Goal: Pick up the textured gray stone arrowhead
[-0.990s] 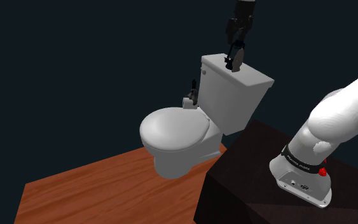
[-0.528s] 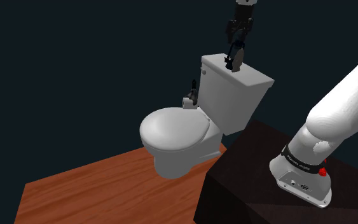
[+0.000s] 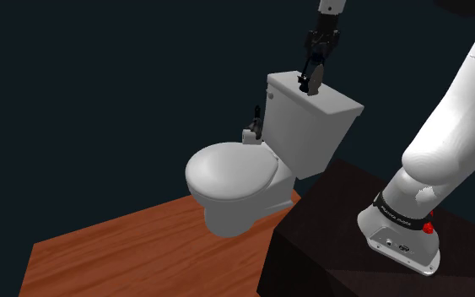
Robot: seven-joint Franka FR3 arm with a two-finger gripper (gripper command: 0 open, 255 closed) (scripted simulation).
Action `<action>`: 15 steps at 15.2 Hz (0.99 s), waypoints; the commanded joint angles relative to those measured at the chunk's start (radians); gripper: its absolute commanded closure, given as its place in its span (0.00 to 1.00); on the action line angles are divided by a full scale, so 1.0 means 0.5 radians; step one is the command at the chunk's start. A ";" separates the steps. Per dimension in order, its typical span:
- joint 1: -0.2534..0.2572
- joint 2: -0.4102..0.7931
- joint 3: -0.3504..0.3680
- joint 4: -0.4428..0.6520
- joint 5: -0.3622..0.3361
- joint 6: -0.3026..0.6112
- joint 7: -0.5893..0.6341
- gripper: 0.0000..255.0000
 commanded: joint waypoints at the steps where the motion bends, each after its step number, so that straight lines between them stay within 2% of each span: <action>1: -0.053 0.136 -0.036 0.140 0.063 -0.030 -0.013 0.00; 5: -0.181 0.403 -0.090 0.417 0.189 -0.096 -0.040 0.00; 14: -0.174 0.417 -0.082 0.232 0.198 0.101 -0.051 0.00; 15: -0.170 0.414 -0.081 0.234 0.196 0.097 -0.046 1.00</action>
